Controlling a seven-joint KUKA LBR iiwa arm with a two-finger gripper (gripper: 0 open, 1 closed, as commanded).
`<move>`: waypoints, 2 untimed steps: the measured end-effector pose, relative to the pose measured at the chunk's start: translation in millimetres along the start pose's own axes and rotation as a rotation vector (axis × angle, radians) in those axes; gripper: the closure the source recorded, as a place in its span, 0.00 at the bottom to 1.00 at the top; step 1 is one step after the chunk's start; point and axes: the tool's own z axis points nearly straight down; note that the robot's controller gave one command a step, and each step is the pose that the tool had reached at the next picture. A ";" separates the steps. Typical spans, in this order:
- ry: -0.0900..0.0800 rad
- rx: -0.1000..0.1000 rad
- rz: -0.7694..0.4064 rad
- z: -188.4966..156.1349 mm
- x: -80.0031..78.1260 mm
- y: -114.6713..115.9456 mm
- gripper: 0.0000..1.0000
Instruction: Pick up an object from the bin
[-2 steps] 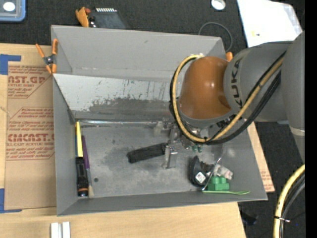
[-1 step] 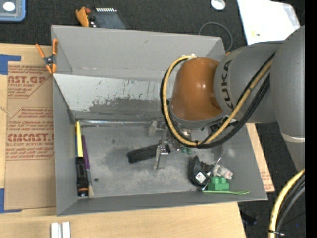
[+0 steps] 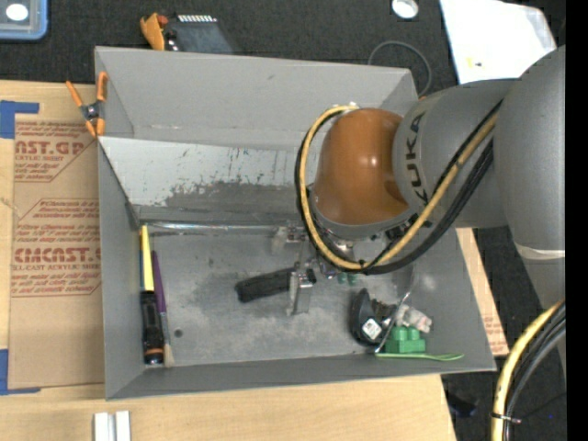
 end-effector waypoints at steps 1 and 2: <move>-0.009 -0.003 0.065 50.2 1.0 3.8 0.00; -0.026 -0.006 0.085 71.7 -4.8 3.6 1.00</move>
Offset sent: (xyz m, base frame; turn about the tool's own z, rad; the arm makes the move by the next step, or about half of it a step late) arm -0.0001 -0.0024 -0.0556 0.1178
